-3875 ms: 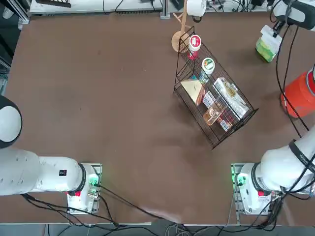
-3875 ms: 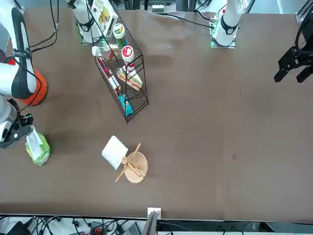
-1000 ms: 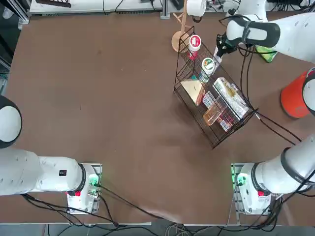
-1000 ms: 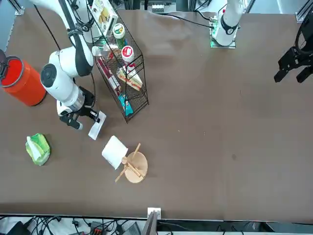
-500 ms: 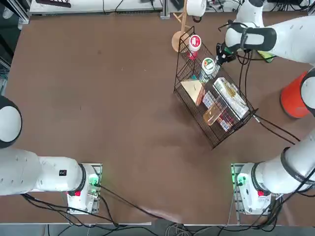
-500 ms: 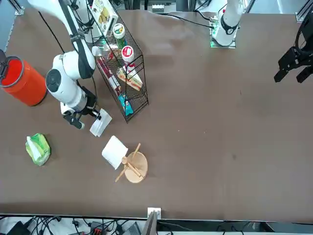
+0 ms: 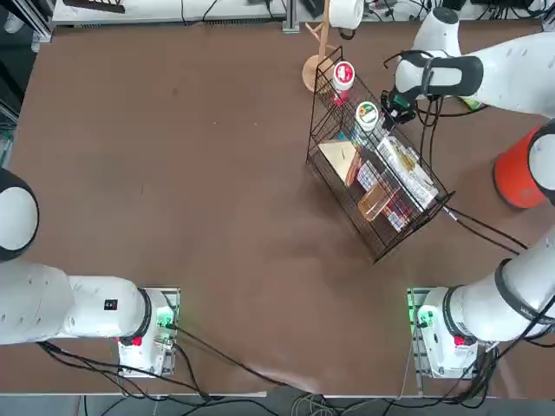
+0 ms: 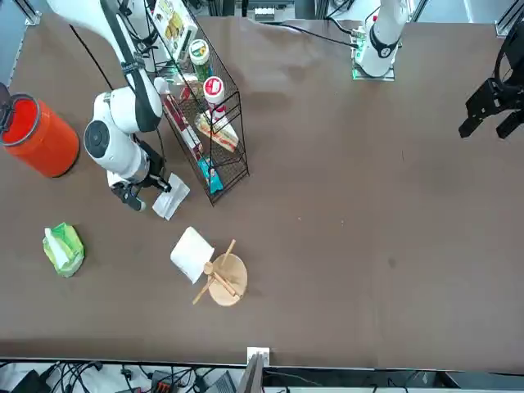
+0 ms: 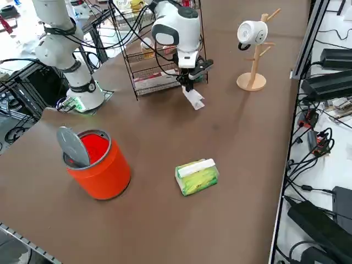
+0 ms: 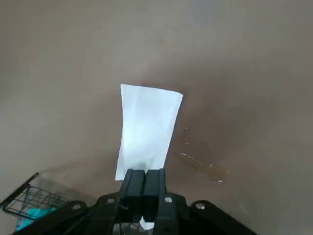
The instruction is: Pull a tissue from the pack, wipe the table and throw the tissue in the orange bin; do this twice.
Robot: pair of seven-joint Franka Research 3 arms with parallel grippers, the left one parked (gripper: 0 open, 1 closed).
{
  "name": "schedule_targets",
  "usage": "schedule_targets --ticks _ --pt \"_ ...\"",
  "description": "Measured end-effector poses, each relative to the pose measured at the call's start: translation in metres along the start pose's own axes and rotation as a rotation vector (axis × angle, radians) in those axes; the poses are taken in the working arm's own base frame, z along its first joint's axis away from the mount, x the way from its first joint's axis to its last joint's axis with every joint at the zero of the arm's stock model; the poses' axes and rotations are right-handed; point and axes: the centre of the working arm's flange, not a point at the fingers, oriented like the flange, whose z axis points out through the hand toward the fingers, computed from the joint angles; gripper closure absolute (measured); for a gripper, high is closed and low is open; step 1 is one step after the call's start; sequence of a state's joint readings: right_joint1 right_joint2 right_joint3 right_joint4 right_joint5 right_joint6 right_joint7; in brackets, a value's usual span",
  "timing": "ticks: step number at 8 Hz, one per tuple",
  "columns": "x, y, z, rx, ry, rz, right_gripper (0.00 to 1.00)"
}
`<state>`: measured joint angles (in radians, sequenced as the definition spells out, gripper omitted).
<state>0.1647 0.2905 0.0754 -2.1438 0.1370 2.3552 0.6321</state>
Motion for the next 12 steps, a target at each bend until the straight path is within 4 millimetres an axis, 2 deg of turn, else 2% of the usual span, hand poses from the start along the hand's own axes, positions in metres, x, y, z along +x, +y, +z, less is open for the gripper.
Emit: schedule_targets --ticks 6,12 --pt "-0.004 0.013 0.032 -0.046 -0.056 0.014 0.99" --pt "-0.005 0.029 0.049 -0.096 -0.073 0.009 0.99"
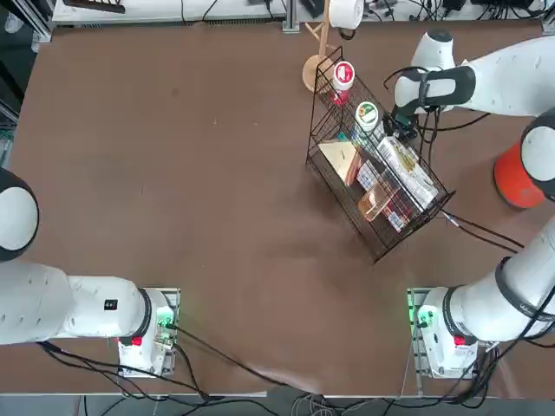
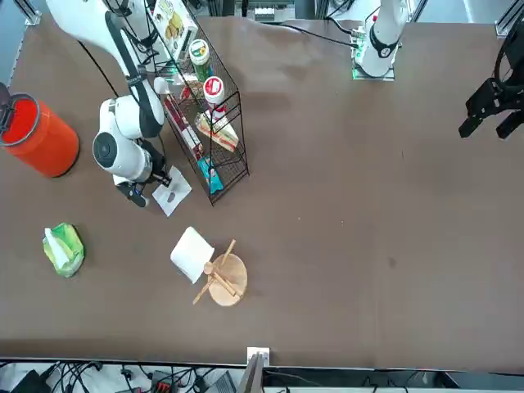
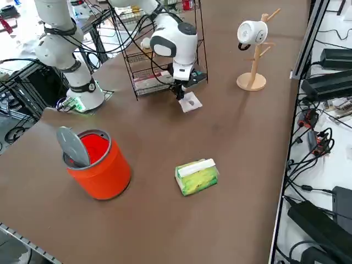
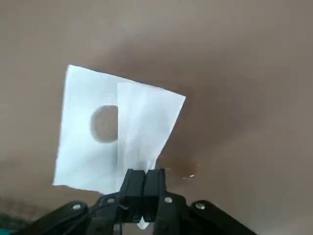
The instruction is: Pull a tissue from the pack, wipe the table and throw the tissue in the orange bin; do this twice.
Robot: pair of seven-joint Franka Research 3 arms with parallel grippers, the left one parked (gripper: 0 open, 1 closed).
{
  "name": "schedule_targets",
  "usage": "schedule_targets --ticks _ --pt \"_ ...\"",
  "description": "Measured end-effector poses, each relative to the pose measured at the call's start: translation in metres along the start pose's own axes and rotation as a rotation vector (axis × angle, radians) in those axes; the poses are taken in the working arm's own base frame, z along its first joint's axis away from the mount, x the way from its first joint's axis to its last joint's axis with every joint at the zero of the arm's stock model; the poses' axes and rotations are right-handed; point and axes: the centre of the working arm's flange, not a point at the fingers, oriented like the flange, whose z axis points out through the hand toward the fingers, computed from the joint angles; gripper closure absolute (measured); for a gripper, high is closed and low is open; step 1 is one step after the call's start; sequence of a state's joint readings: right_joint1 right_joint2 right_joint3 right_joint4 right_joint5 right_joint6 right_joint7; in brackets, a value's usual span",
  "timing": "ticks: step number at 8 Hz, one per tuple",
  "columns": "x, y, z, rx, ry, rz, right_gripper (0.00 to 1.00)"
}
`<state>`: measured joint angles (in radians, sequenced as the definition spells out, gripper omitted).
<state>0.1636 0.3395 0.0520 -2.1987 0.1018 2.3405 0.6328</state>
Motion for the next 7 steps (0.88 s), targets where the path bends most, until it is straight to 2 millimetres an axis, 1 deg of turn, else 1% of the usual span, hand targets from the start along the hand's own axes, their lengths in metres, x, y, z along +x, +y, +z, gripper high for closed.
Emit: schedule_targets --ticks 3,7 --pt "-0.001 0.011 0.012 -0.052 -0.011 -0.02 0.99" --pt "-0.006 0.019 0.018 -0.146 -0.031 -0.032 0.99"
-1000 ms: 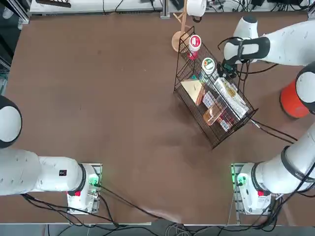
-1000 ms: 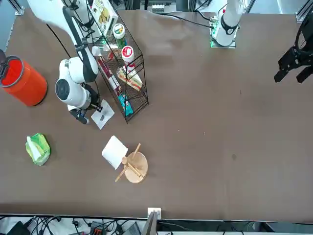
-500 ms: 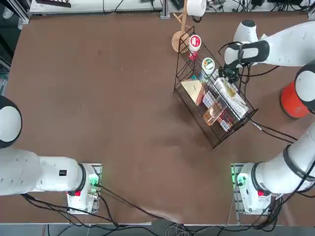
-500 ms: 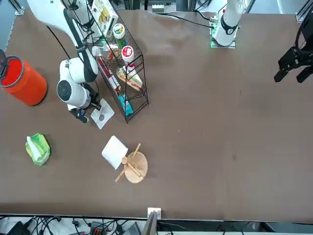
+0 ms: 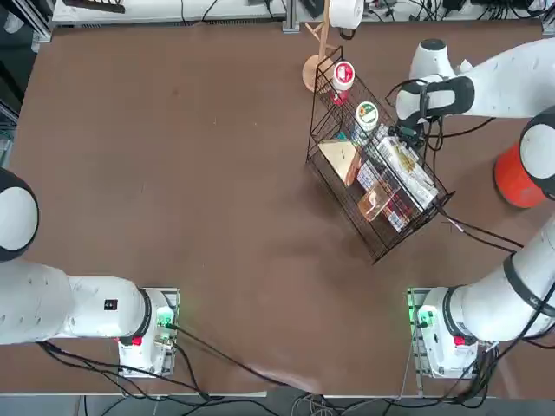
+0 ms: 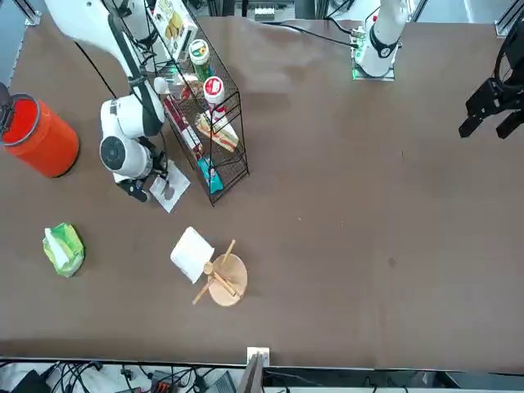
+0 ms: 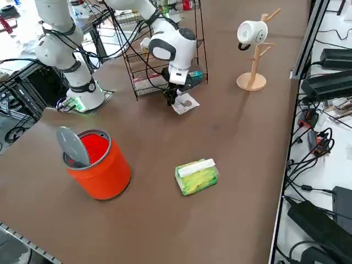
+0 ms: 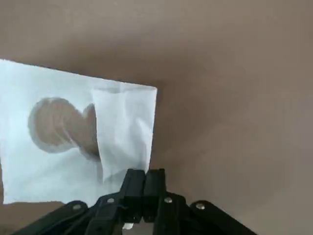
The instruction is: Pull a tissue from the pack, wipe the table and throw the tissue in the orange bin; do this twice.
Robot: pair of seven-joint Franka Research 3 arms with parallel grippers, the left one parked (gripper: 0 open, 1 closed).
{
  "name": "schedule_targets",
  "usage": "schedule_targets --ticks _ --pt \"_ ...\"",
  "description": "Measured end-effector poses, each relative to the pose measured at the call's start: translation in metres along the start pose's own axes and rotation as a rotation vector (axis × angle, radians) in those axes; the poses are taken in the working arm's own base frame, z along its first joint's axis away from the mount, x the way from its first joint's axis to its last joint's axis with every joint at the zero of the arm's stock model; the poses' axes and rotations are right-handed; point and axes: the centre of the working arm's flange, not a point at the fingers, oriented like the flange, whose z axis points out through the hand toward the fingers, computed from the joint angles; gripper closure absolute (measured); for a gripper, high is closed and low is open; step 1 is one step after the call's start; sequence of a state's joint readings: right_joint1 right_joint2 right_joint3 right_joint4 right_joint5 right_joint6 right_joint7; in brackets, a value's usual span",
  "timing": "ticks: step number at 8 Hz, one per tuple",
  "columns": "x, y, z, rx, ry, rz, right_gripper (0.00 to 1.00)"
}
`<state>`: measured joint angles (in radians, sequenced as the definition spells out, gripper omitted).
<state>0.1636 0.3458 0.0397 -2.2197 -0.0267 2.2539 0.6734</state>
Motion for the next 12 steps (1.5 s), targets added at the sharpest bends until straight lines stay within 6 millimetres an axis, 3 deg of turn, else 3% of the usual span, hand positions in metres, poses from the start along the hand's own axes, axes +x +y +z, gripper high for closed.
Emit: schedule_targets --ticks 5,12 --pt "-0.003 0.007 0.003 -0.067 -0.025 -0.02 0.99" --pt "0.001 0.032 -0.002 -0.164 -0.037 -0.026 0.99"
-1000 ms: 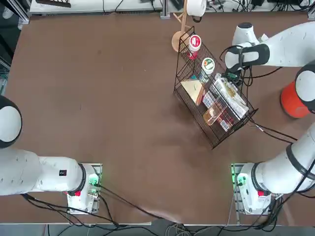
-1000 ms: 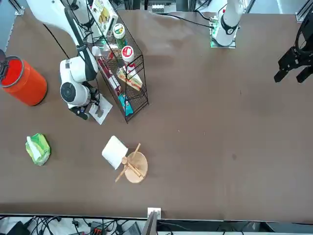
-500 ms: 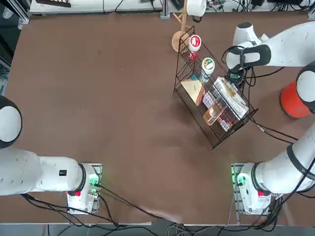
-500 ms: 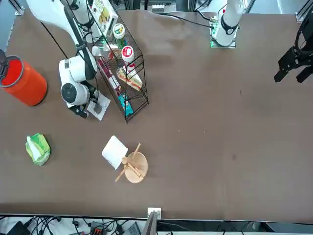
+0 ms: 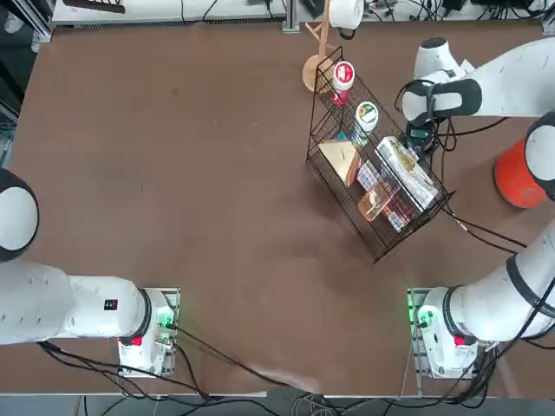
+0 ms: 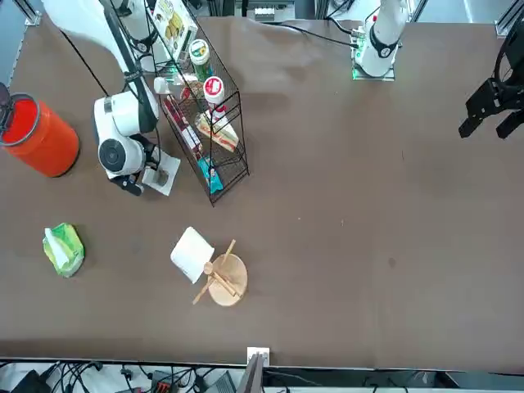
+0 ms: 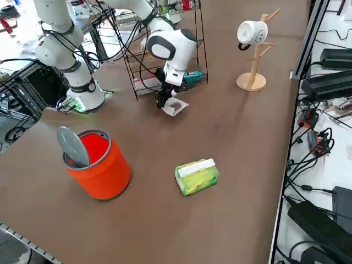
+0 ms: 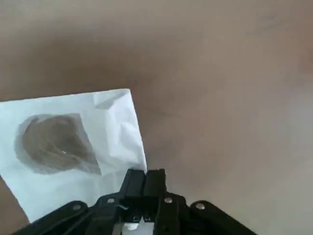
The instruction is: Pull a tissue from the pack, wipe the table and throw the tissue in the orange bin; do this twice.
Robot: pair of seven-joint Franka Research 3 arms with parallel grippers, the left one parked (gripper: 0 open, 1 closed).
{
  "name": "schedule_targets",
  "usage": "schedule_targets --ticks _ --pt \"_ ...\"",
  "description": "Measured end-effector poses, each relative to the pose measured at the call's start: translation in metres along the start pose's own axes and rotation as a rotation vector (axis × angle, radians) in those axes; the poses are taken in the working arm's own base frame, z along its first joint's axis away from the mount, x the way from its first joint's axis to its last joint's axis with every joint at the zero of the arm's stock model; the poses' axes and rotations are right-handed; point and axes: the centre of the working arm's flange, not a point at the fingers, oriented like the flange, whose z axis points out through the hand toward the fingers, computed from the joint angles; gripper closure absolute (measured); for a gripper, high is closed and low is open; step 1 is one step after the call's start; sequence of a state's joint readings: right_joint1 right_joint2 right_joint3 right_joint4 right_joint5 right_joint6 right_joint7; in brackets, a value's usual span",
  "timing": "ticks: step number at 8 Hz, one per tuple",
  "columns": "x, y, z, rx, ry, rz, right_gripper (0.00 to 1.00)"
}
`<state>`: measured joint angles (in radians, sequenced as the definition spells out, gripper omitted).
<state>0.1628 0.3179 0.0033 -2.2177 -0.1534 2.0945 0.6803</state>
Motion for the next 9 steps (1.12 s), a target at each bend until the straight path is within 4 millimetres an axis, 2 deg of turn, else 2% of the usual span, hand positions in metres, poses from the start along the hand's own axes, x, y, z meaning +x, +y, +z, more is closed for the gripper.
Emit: schedule_targets --ticks 3,7,9 --pt "0.002 0.011 -0.006 -0.014 -0.006 0.007 0.99" --pt "0.015 0.051 -0.037 -0.003 0.002 -0.009 0.99" --pt "0.022 0.062 -0.057 -0.008 -0.01 -0.011 0.99"
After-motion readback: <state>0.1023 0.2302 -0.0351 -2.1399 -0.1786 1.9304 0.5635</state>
